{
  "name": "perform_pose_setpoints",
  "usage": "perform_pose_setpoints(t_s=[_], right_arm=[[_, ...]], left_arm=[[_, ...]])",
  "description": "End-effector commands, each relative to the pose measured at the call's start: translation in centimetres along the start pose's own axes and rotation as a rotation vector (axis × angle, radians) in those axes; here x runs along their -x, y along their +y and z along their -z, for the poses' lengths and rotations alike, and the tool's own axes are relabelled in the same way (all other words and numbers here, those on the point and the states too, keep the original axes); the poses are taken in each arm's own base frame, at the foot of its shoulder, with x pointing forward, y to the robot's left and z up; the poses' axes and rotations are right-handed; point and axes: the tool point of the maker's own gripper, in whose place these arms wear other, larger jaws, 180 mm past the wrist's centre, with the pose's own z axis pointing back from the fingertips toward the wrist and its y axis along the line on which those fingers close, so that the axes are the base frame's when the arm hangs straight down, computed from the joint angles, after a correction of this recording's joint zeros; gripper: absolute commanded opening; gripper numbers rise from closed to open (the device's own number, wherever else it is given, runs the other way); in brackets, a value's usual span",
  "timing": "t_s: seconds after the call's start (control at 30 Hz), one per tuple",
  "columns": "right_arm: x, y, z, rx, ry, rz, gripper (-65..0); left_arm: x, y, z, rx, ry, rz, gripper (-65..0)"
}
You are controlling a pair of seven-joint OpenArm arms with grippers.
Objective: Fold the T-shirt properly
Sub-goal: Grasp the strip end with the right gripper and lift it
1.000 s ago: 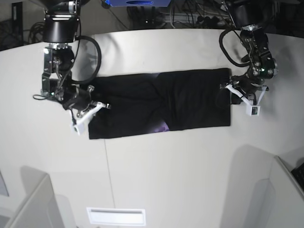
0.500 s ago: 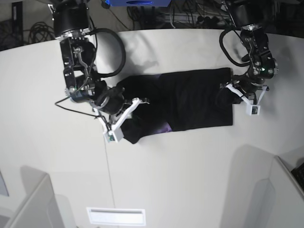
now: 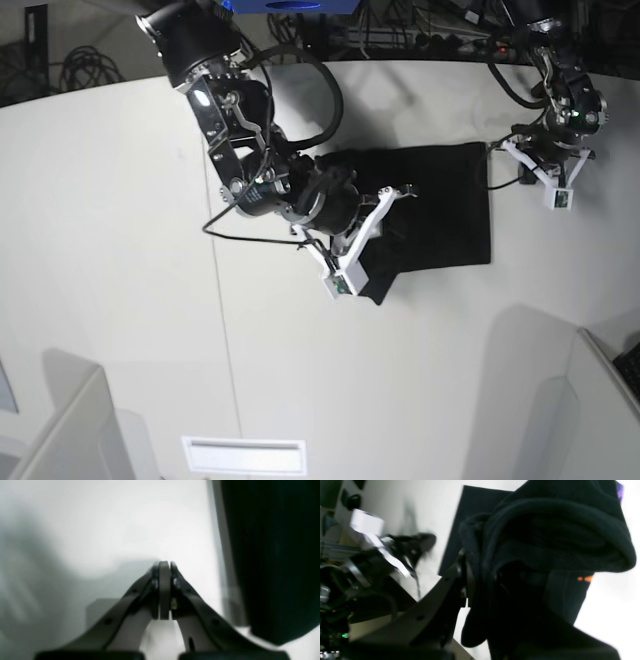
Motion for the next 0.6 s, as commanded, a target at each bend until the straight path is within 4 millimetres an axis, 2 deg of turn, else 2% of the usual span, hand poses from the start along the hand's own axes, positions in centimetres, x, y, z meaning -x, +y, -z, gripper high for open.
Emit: perform_pose_setpoints(t_s=[0.0, 0.07, 0.23, 0.33, 0.57], right_arm=[[-1.8, 1.5, -0.1, -0.035, -0.052, -0.018, -65.0], [-1.5, 1.8, 0.4, -0.04, -0.034, -0.023, -65.0], [-0.1, 2.3, 2.5, -0.045, -0.019, -0.046, -65.0], [0.5, 2.5, 3.5, -0.045, -0.018, -0.044, -65.0], [1.0, 0.7, 5.5, -0.002, -0.031, -0.019, -65.0]], left_arm=[[0.5, 1.0, -0.6, -0.033, 0.027, 0.022, -65.0], [1.4, 1.7, -1.0, -0.048, 0.044, 0.026, -65.0], [2.1, 4.9, -3.3, -0.129, 0.033, -0.01, -65.0], [2.5, 6.2, -4.5, -0.167, 0.034, -0.015, -65.0], [3.6, 8.3, -5.9, -0.223, 0.044, -0.044, -65.0]])
